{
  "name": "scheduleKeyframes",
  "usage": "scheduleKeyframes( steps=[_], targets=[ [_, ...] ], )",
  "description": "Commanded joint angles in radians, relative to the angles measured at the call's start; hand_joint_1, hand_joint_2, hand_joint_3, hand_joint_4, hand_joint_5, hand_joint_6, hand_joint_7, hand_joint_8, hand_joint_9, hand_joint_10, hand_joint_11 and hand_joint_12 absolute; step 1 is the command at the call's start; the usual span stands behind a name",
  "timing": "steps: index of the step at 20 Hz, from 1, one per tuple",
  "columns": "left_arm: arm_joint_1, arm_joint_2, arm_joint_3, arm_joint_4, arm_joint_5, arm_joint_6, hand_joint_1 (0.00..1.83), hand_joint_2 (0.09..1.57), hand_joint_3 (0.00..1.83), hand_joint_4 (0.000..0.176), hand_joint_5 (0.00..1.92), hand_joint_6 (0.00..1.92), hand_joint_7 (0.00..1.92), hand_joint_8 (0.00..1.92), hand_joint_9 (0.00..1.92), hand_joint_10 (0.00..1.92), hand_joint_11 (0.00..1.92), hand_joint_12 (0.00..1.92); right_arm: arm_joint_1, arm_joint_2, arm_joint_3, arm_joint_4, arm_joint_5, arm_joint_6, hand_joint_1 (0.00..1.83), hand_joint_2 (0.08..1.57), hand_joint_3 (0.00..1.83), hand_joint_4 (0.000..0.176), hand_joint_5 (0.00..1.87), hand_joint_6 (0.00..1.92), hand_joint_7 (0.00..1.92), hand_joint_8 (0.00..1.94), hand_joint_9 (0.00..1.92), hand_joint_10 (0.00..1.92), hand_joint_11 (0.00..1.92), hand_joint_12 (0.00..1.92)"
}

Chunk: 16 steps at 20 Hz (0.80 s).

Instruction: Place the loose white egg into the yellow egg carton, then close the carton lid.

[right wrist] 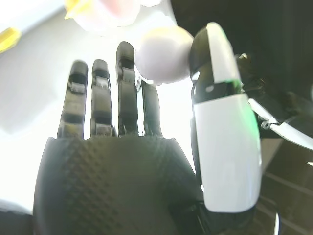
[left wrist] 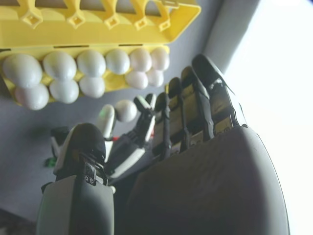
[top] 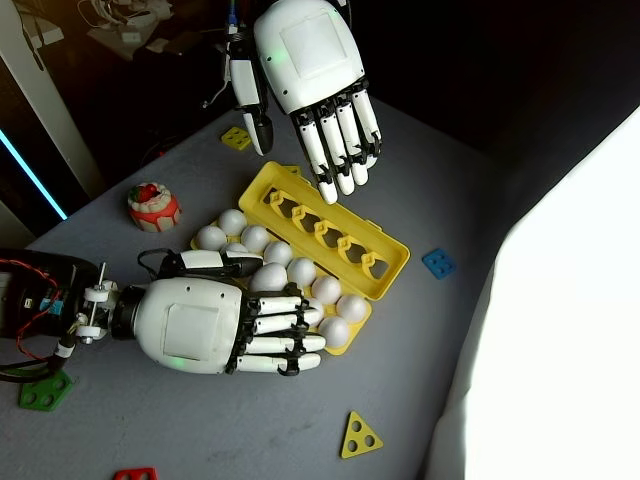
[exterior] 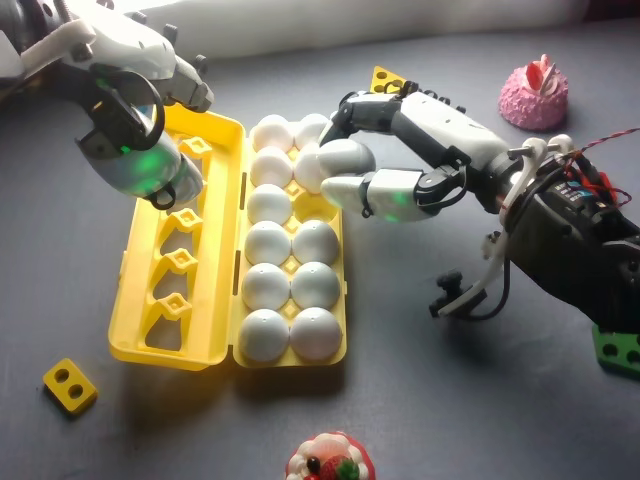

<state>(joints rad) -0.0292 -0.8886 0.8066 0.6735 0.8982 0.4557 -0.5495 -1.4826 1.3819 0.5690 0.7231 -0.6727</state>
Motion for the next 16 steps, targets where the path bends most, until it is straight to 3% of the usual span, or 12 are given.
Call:
scheduleKeyframes(
  steps=[1,4,5,7,11,16],
  targets=[
    [-0.013,0.001,0.007,0.056,-0.045,0.006,0.43,1.28,0.0,0.007,0.19,0.01,0.26,0.0,0.24,0.0,0.0,0.85,0.005,-0.007,0.006,-0.035,0.117,0.018,1.12,1.17,0.0,0.0,0.87,1.19,0.51,0.0,0.17,0.01,0.0,0.3],
    [-0.009,0.001,0.018,0.056,-0.045,0.006,0.39,1.29,0.0,0.016,0.18,0.0,0.23,0.0,0.21,0.0,0.0,0.8,0.005,-0.026,0.026,-0.035,0.11,0.036,1.1,1.19,0.0,0.0,0.84,1.24,0.5,0.0,0.17,0.01,0.0,0.29],
    [-0.008,0.001,0.022,0.056,-0.045,0.006,0.43,1.29,0.0,0.007,0.19,0.0,0.24,0.01,0.23,0.01,0.0,0.79,0.007,-0.031,0.027,-0.035,0.11,0.036,1.1,1.18,0.0,0.0,0.86,1.21,0.51,0.0,0.17,0.01,0.0,0.29],
    [-0.007,0.001,0.023,0.056,-0.045,0.006,0.42,1.28,0.0,0.007,0.19,0.0,0.24,0.0,0.23,0.0,0.0,0.78,0.014,-0.038,0.027,-0.034,0.109,0.036,1.1,1.18,0.0,0.0,0.86,1.21,0.51,0.0,0.16,0.0,0.0,0.22],
    [-0.007,0.001,0.023,0.051,-0.045,0.005,0.36,1.3,0.0,0.015,0.16,0.0,0.23,0.0,0.23,0.0,0.0,0.78,0.026,-0.053,0.027,-0.011,0.095,0.036,1.11,1.18,0.0,0.0,0.86,1.2,0.5,0.0,0.16,0.0,0.0,0.3],
    [-0.007,0.002,0.025,0.051,-0.044,0.005,0.36,1.3,0.0,0.01,0.16,0.0,0.24,0.0,0.24,0.0,0.0,0.84,0.044,-0.068,0.027,0.024,0.066,0.032,1.12,1.17,0.0,0.0,0.88,1.16,0.49,0.0,0.17,0.0,0.0,0.3]
  ],
)
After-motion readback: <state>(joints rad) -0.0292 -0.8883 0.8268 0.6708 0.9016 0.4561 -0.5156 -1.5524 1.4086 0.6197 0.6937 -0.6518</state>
